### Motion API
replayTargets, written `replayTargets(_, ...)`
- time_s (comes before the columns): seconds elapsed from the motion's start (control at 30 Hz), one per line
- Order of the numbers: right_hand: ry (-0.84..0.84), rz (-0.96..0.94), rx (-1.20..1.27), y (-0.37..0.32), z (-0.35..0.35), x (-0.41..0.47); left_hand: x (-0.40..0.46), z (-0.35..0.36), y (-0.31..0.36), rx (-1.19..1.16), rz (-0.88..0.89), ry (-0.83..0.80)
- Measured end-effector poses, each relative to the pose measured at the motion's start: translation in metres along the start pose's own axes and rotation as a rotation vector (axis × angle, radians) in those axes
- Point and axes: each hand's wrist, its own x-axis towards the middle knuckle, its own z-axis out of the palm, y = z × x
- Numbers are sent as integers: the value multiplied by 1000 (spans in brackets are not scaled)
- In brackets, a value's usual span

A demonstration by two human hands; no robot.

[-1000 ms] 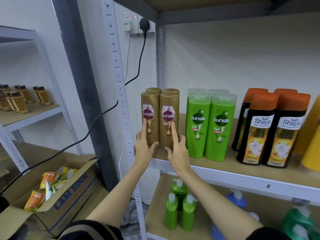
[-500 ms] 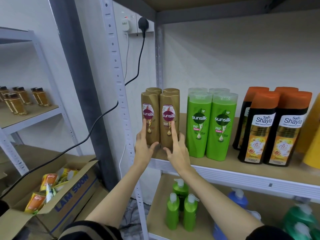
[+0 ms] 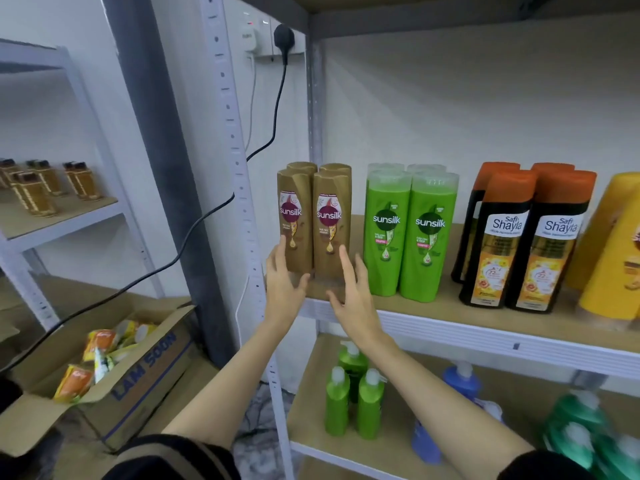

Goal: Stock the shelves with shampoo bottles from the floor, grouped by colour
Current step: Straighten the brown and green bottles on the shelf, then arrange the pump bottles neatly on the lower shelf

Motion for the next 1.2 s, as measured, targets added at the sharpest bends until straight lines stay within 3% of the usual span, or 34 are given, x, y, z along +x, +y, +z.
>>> replayTargets(0.13,102,-251,-79,3,-9,-26,-32,3,9,66,89,83)
replayTargets(0.27,53,-325,-113,23,-18,-58,-67,10,7,91,68,-12)
replayTargets(0.43,-79,-141,-128,73,-18,-104,-110,36,-21,96,-12,-257)
replayTargets(0.6,-64,60,-130,135,4,-127,-140,80,-76,157,18,-330)
replayTargets(0.8,48,162,-76,236,75,-179,-196,141,-176,159,114,-174)
replayTargets(1.0,197,123,20,308,126,-231,-258,181,-255,107,54,-34)
replayTargets(1.2,36,99,-18,338,145,-262,-298,200,-286,163,117,-64)
